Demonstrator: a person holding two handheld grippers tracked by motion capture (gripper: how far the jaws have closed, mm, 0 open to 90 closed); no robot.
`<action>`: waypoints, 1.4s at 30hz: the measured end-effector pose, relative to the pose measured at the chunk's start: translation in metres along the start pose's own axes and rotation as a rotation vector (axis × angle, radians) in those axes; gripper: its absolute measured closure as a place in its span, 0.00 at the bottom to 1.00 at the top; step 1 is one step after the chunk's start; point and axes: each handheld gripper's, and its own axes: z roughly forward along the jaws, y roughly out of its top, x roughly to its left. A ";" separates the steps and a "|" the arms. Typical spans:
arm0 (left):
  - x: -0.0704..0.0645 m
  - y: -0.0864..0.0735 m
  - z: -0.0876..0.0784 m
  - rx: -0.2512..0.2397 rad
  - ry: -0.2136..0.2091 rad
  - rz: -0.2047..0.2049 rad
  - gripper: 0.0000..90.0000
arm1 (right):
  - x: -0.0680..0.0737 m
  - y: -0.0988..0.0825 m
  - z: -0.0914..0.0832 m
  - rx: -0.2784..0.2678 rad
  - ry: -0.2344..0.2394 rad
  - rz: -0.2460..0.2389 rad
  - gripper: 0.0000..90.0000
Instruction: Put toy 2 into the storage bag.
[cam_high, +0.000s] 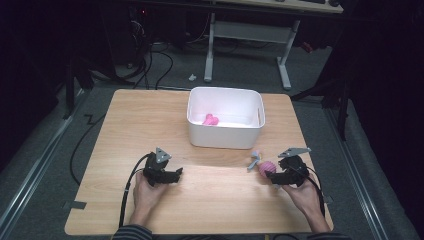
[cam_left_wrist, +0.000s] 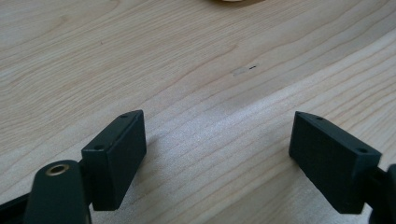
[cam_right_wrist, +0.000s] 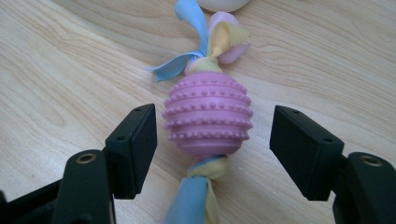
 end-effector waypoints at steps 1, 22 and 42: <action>0.000 0.000 0.000 0.000 0.000 0.000 0.21 | 0.000 0.000 0.000 0.000 0.000 0.000 0.36; 0.000 0.000 0.000 0.001 -0.004 0.003 0.20 | 0.002 0.004 0.025 0.084 0.008 0.011 0.38; -0.001 0.000 0.000 -0.002 -0.010 0.006 0.20 | -0.005 0.006 -0.013 -0.035 0.043 0.009 0.39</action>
